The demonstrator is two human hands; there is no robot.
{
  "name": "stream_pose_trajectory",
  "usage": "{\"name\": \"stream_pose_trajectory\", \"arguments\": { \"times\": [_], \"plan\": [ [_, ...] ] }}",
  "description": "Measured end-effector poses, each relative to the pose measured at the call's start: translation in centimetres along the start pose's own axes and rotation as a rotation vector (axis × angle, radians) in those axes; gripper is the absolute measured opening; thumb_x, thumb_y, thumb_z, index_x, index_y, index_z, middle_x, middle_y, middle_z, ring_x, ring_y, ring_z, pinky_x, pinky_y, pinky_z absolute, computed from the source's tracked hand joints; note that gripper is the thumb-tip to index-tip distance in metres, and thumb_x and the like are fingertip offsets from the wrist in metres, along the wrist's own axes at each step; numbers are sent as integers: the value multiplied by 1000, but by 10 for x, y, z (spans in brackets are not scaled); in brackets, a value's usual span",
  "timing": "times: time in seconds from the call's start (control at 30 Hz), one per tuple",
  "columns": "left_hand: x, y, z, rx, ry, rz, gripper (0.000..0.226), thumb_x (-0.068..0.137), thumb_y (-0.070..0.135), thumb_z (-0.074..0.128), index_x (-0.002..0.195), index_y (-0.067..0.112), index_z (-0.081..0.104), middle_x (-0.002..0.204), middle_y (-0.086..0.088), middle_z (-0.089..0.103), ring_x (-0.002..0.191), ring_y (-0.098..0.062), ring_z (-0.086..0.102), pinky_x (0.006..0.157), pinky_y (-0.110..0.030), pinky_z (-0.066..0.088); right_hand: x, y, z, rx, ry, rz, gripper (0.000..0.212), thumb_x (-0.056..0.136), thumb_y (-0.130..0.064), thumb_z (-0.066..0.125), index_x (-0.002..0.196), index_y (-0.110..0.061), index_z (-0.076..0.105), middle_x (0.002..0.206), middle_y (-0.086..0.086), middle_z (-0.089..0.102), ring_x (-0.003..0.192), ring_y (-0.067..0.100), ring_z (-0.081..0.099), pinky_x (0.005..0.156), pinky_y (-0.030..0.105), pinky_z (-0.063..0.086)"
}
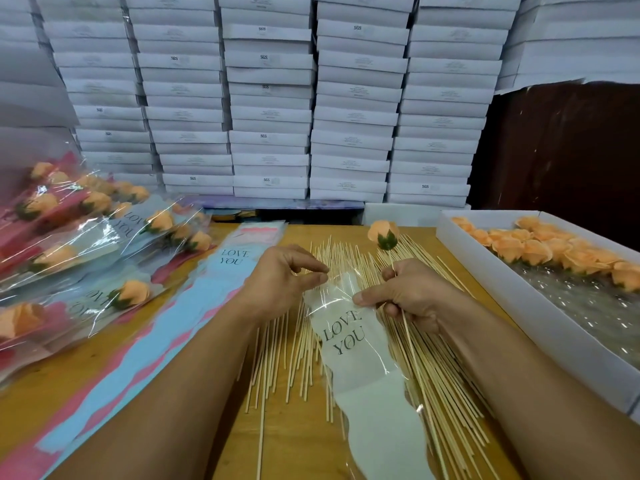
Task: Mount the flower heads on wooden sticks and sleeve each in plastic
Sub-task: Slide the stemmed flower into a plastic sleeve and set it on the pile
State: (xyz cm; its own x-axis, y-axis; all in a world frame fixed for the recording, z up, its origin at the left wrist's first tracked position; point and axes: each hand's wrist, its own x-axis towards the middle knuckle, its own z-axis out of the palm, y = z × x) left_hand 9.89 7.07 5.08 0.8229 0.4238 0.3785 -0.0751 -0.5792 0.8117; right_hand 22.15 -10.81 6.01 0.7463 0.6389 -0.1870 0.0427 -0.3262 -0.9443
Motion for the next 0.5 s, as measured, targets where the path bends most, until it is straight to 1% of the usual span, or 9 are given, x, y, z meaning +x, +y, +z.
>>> {"name": "stream_pose_trajectory", "arguments": {
  "times": [0.1,0.17,0.23,0.27,0.3,0.37,0.4,0.47,0.5],
  "plan": [
    [0,-1,1,53,40,26,13,83,11,79,88,22,80,94,1,63,71,-8,47,67,-21,40,2,2,-1,-17,20,5,55,67,-7,93,101,-8,50,57,1,64,39,6,48,35,21,34],
    [-1,-1,0,61,46,13,13,82,10,80,82,23,77,87,5,65,67,-5,46,65,-23,42,2,3,-1,-30,22,4,54,67,-8,93,100,-8,50,59,2,63,40,7,47,35,21,34],
    [-2,-1,-1,12,35,-22,12,84,8,78,81,19,75,87,2,70,73,-14,57,71,-31,51,2,2,0,-42,11,7,54,66,-9,94,99,-8,51,59,2,64,40,7,47,34,21,33],
    [-2,-1,-3,-47,22,-33,9,85,6,76,83,15,74,89,-3,72,79,-21,63,77,-33,55,2,2,0,-35,0,11,54,66,-8,94,99,-9,50,57,1,64,40,7,47,33,20,33],
    [-3,0,-4,-127,0,-33,7,87,3,72,85,9,73,88,-7,74,83,-23,68,80,-30,56,2,2,1,-21,-12,15,54,66,-8,93,98,-9,50,56,0,64,38,6,47,32,20,33],
    [-3,1,-5,-280,-58,-19,8,89,-4,64,86,3,68,82,-11,75,79,-20,70,75,-18,52,2,1,2,-3,-41,18,54,68,-7,92,99,-8,49,54,-1,65,37,4,47,31,18,32],
    [-3,1,-5,-326,-80,-17,11,90,-5,62,85,4,65,78,-12,74,77,-21,69,72,-18,51,1,0,2,2,-58,19,53,68,-6,92,99,-8,49,53,-1,65,36,4,46,30,18,31],
    [-4,2,-5,-413,-118,-41,14,93,-4,57,85,7,61,74,-14,72,72,-26,65,69,-27,52,0,0,2,12,-91,19,53,70,-6,91,103,-5,50,54,0,65,35,4,44,30,17,29],
    [-3,2,-4,-465,-136,-64,15,94,-4,55,85,8,59,73,-16,71,66,-27,63,64,-29,51,0,0,2,17,-106,21,53,70,-6,90,105,-3,51,56,1,66,35,4,43,29,17,29]
  ]
}}
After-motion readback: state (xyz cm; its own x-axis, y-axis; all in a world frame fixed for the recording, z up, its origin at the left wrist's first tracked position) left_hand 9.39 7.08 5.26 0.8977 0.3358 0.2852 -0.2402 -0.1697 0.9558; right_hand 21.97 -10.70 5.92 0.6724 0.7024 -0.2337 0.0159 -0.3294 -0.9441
